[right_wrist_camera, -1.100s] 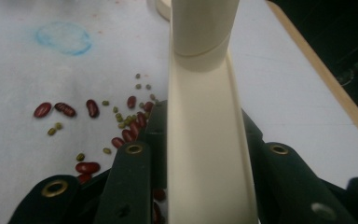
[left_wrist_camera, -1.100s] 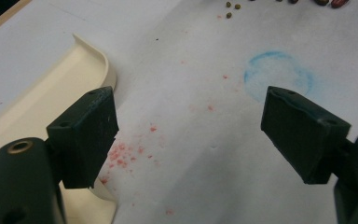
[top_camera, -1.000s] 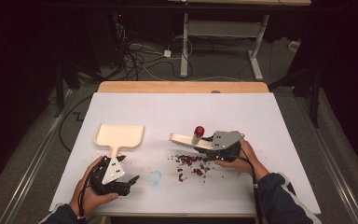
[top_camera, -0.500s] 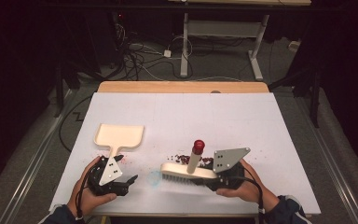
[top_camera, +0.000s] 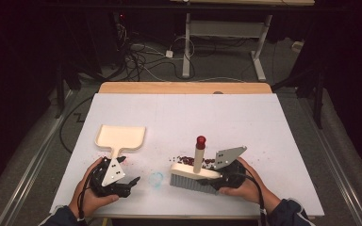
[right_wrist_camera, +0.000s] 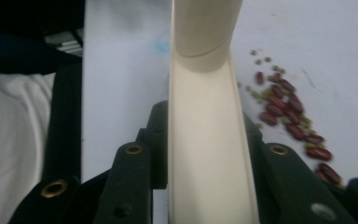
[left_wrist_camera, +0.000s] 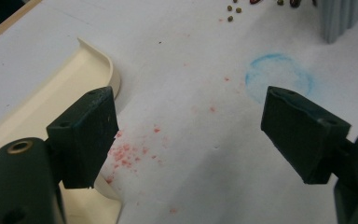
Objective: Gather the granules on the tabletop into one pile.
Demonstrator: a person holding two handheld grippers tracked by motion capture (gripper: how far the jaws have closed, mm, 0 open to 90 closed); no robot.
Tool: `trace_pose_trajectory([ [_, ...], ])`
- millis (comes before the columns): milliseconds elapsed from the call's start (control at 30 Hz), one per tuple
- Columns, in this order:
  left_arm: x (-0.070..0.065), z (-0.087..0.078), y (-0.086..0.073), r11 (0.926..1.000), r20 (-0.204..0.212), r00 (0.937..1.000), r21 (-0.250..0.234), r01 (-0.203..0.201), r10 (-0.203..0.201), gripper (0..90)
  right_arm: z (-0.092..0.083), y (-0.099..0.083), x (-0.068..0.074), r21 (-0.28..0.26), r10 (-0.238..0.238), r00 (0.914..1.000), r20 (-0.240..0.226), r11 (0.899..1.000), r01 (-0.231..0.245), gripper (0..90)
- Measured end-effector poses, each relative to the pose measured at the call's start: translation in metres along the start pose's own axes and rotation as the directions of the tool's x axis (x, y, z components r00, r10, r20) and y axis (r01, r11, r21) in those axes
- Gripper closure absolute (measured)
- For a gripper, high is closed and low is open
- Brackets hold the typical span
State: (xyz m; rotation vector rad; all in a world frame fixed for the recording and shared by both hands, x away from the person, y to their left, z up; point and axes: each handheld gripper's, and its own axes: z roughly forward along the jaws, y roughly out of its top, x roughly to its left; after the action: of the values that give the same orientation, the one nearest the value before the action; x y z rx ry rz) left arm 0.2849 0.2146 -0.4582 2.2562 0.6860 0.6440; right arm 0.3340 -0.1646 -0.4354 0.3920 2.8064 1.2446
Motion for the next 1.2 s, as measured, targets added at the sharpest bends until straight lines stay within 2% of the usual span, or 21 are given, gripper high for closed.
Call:
trace_pose_trajectory([
  [100, 0.0, 0.0, 0.0, 1.0, -0.001, 1.0, -0.001, 0.001, -0.001, 18.1, -0.001, -0.001, -0.006, -0.007, 0.014, 0.9999, 0.01, 1.0, -0.014, 68.2],
  [233, 0.0, 0.001, 0.001, 1.0, 0.0, 1.0, 0.002, -0.006, 0.006, 18.1, -0.001, 0.001, -0.013, -0.014, 0.004, 0.9997, 0.025, 1.0, -0.003, 68.2],
  [367, -0.001, 0.003, 0.001, 0.9999, 0.004, 0.9999, 0.008, -0.011, 0.011, 18.1, -0.003, 0.006, -0.018, -0.029, -0.003, 0.9983, 0.059, 1.0, 0.005, 68.2],
  [500, -0.001, 0.003, 0.001, 0.9999, 0.005, 0.9999, 0.008, -0.01, 0.01, 18.1, -0.01, 0.007, -0.02, -0.067, -0.015, 0.9987, 0.049, 0.998, 0.018, 68.2],
  [633, -0.001, 0.002, 0.001, 1.0, 0.003, 1.0, 0.006, -0.008, 0.008, 18.1, -0.025, 0.006, -0.013, -0.096, -0.022, 0.9982, 0.056, 0.995, 0.027, 68.2],
  [733, -0.001, 0.001, 0.001, 1.0, 0.003, 1.0, 0.005, -0.005, 0.005, 18.1, -0.038, 0.003, -0.003, -0.114, -0.031, 0.9987, 0.041, 0.993, 0.035, 68.2],
  [767, -0.001, 0.001, 0.0, 1.0, 0.003, 1.0, 0.006, -0.006, 0.006, 18.1, -0.04, 0.001, 0.0, -0.108, -0.048, 0.9984, 0.03, 0.993, 0.05, 68.1],
  [800, -0.001, 0.001, 0.0, 1.0, 0.003, 1.0, 0.007, -0.007, 0.007, 18.1, -0.042, -0.004, 0.007, -0.08, -0.086, 0.9963, 0.005, 0.993, 0.087, 68.2],
  [833, -0.001, 0.001, 0.0, 1.0, 0.004, 1.0, 0.007, -0.007, 0.007, 18.1, -0.042, -0.004, 0.007, -0.08, -0.086, 0.9963, 0.005, 0.993, 0.087, 68.2],
  [933, -0.001, 0.002, 0.0, 0.9999, 0.006, 1.0, 0.009, -0.007, 0.007, 18.1, -0.041, -0.015, 0.01, -0.039, -0.115, 0.9927, -0.037, 0.993, 0.114, 68.1],
  [1033, -0.002, 0.003, 0.001, 0.9998, 0.011, 0.9999, 0.016, -0.011, 0.011, 18.1, -0.038, -0.025, 0.004, -0.008, -0.133, 0.9894, -0.057, 0.991, 0.133, 68.1],
  [1100, -0.002, 0.005, 0.001, 0.9997, 0.015, 0.9998, 0.02, -0.014, 0.013, 18.1, -0.036, -0.029, -0.008, -0.028, -0.119, 0.9898, -0.079, 0.993, 0.117, 68.1],
  [1200, -0.003, 0.007, 0.002, 0.9995, 0.021, 0.9996, 0.026, -0.02, 0.019, 18.1, -0.033, -0.029, -0.024, -0.033, -0.104, 0.992, -0.071, 0.994, 0.102, 68.1],
])
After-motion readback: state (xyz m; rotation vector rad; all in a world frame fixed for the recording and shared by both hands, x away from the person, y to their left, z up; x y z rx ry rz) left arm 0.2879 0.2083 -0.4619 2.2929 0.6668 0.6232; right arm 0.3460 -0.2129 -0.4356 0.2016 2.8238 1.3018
